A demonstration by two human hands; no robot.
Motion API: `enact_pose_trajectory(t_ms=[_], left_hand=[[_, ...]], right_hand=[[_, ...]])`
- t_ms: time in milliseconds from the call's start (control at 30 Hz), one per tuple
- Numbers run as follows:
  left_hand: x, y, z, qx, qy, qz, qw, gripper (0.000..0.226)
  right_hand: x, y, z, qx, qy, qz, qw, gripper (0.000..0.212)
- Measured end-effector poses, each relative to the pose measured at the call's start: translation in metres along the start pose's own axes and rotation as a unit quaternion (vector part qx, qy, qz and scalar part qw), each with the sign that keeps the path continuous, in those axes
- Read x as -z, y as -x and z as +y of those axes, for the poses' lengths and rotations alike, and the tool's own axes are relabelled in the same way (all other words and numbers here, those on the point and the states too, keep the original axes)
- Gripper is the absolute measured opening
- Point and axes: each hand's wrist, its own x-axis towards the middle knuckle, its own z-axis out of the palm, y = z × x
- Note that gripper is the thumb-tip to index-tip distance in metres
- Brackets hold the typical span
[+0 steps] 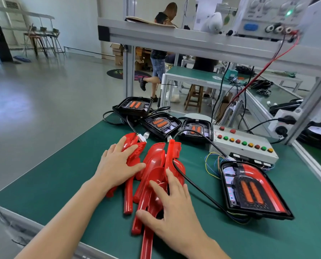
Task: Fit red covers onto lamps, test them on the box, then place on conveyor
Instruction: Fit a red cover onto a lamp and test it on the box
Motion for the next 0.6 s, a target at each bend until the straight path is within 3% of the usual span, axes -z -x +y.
enact_pose_trajectory(t_ms=[200,500,600], left_hand=[[0.005,-0.005,0.006,-0.002,-0.006,0.018,1.000,0.043],[0.011,-0.024,0.012,0.087,0.023,0.061,0.994,0.052],[0.015,-0.035,0.014,0.120,0.007,0.053,0.991,0.039]], right_hand=[[0.007,0.001,0.004,0.004,0.007,0.001,1.000,0.082],[0.016,0.001,0.007,0.045,0.015,0.067,0.997,0.065],[0.019,-0.001,0.005,0.054,0.004,0.068,0.996,0.060]])
